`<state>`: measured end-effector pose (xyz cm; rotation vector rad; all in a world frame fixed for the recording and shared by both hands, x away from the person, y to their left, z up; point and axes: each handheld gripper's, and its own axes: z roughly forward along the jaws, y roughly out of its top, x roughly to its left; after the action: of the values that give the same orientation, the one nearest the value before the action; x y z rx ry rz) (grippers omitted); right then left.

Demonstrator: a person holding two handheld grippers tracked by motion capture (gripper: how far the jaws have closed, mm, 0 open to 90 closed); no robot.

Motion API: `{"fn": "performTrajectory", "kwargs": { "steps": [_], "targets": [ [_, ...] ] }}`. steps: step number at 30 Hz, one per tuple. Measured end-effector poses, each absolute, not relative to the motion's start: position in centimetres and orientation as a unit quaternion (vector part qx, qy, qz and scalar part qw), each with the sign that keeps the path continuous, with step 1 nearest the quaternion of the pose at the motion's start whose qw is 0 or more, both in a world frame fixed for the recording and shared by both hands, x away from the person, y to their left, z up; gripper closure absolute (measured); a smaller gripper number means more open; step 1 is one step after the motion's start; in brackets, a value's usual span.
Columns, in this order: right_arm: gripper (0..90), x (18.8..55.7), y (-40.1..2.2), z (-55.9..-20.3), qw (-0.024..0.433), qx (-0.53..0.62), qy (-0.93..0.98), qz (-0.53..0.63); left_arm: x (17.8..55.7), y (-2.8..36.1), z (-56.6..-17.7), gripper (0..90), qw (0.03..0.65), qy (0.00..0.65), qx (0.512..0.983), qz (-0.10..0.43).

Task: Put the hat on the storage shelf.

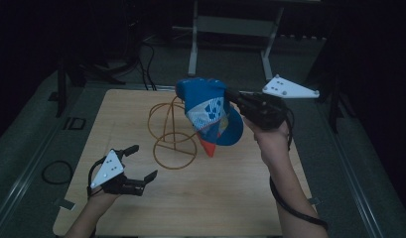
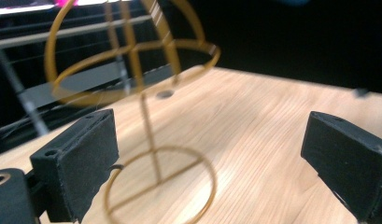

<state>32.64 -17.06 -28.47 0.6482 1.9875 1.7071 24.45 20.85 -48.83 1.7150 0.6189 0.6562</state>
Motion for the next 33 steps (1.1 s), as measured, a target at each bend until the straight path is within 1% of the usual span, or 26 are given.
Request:
{"fn": "performTrajectory", "kwargs": {
  "steps": [7,10,21,26,30,33],
  "targets": [
    [90.0,34.4,-14.3,-28.2,0.207,0.232,0.729,0.61,23.9,23.0,-53.0,4.1,0.535,0.312,0.737,0.269],
    [90.0,34.9,-12.8,-28.2,0.202,0.229,0.735,0.605,23.6,23.8,-54.1,4.1,0.539,0.328,0.73,0.263],
    [90.0,37.5,-6.4,-28.9,0.173,0.221,0.753,0.595,23.4,25.1,-55.5,4.2,0.545,0.348,0.716,0.262],
    [90.0,38.5,-3.7,-30.1,0.157,0.217,0.768,0.581,23.2,25.6,-55.6,4.2,0.557,0.354,0.705,0.259],
    [90.0,38.9,-2.4,-31.3,0.153,0.215,0.785,0.561,23.2,25.6,-55.6,4.2,0.559,0.356,0.704,0.254],
    [90.0,39.0,-2.3,-32.0,0.154,0.216,0.792,0.55,23.2,25.5,-55.7,4.2,0.555,0.353,0.709,0.253]
  ]
}}
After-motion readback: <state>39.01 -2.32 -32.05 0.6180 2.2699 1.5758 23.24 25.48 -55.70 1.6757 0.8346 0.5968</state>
